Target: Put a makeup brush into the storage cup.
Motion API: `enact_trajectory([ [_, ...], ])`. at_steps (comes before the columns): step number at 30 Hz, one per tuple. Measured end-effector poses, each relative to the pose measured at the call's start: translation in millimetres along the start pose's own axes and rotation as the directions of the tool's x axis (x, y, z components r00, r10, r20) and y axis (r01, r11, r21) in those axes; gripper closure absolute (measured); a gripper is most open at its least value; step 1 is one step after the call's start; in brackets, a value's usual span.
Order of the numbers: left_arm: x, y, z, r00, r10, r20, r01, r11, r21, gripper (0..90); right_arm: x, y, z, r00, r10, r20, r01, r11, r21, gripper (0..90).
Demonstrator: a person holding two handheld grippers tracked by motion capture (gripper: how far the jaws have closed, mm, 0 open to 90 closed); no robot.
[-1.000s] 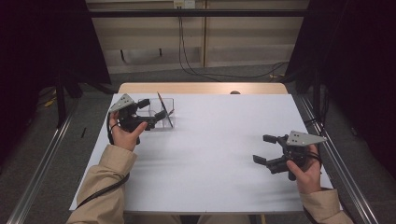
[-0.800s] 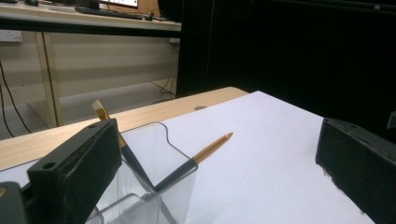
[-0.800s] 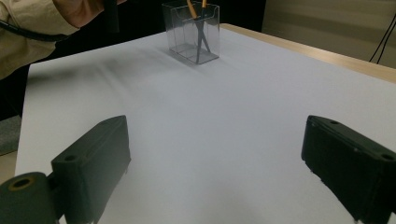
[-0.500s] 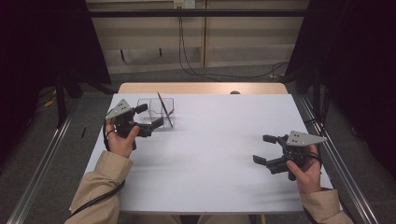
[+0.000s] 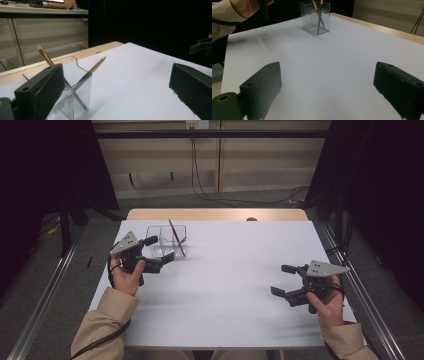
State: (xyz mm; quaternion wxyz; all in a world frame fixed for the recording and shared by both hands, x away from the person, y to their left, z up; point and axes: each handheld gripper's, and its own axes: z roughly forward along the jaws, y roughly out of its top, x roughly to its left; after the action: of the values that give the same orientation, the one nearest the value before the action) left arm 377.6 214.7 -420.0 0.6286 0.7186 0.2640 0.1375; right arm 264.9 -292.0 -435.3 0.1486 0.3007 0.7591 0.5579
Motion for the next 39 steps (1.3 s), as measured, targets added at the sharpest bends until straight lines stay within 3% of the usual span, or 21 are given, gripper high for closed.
enact_trajectory([
  [13,-5.8,-2.6,-14.4,0.9996,-0.012,0.024,0.012,0.9999,-0.007,0.1,0.7,-0.2,-3.2,1.0000,0.001,0.007,-0.001,1.000,-0.004,7.7],
  [17,-4.8,-4.2,-21.3,0.9998,-0.016,0.012,0.017,0.9998,-0.008,0.1,1.1,-0.3,-2.7,1.0000,0.000,0.005,0.000,1.000,-0.001,7.7],
  [39,-10.8,-12.1,-43.6,0.9994,0.004,0.033,-0.004,0.9999,0.016,0.3,2.2,0.1,-3.0,1.0000,-0.003,0.007,0.003,1.000,-0.001,7.7],
])
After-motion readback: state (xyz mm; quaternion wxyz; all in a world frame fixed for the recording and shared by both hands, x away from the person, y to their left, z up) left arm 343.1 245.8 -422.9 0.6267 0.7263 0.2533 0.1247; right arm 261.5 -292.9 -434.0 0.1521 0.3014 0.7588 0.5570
